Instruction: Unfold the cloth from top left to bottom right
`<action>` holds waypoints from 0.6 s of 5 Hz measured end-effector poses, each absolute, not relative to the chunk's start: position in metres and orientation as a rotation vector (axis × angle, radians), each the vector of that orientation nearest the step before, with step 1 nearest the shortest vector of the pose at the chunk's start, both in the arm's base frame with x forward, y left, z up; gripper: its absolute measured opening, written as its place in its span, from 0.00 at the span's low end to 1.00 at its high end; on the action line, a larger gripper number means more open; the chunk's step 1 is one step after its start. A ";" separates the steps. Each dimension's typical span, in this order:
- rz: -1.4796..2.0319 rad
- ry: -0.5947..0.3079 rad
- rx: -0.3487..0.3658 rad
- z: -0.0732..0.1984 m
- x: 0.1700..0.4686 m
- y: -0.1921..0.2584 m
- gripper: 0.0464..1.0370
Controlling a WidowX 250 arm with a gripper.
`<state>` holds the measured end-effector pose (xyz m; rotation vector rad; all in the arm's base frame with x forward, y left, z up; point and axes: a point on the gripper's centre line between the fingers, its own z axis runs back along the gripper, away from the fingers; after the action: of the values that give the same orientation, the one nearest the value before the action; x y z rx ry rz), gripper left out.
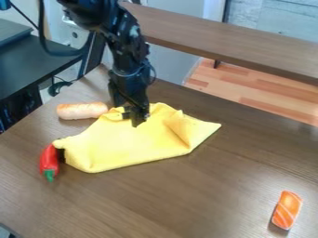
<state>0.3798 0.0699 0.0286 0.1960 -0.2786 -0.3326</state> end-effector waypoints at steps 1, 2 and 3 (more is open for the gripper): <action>-0.305 -0.307 0.308 0.014 0.399 0.073 0.96; -0.283 -0.364 0.370 0.011 0.417 0.082 0.96; -0.283 -0.369 0.400 0.001 0.427 0.087 0.96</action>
<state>0.4273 0.0867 0.0006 0.3996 -0.3692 -0.2830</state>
